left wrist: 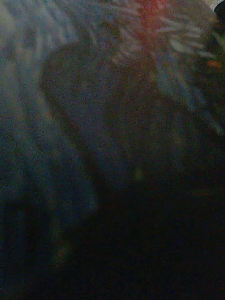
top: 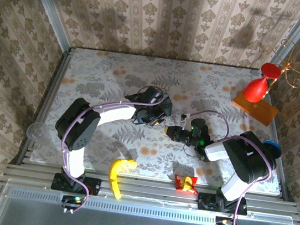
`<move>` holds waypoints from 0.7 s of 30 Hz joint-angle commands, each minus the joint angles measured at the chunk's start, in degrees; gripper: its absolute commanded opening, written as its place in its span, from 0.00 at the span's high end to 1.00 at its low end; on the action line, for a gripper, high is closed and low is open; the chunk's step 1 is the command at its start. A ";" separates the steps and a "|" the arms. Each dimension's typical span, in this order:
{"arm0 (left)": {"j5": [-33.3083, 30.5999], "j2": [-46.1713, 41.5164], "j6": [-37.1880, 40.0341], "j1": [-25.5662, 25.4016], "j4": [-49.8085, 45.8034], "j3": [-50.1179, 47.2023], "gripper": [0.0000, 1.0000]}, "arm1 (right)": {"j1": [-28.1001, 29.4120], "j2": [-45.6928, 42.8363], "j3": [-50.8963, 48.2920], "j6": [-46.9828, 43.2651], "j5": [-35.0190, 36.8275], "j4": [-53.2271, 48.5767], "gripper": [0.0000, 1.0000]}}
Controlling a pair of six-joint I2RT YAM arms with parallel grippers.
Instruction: Unlock the padlock with the key
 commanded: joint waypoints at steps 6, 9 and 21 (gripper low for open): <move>4.37 -1.73 -1.68 -0.42 -0.74 -1.43 1.00 | -0.29 -2.19 -1.88 0.59 0.72 3.25 1.00; 4.03 -2.06 -1.38 -0.24 -0.85 -1.56 1.00 | -0.42 -2.50 -2.41 0.81 0.38 3.30 1.00; 3.92 -2.26 -0.63 -0.11 -0.57 -1.54 1.00 | -0.61 -5.06 -3.36 1.11 -1.54 1.25 1.00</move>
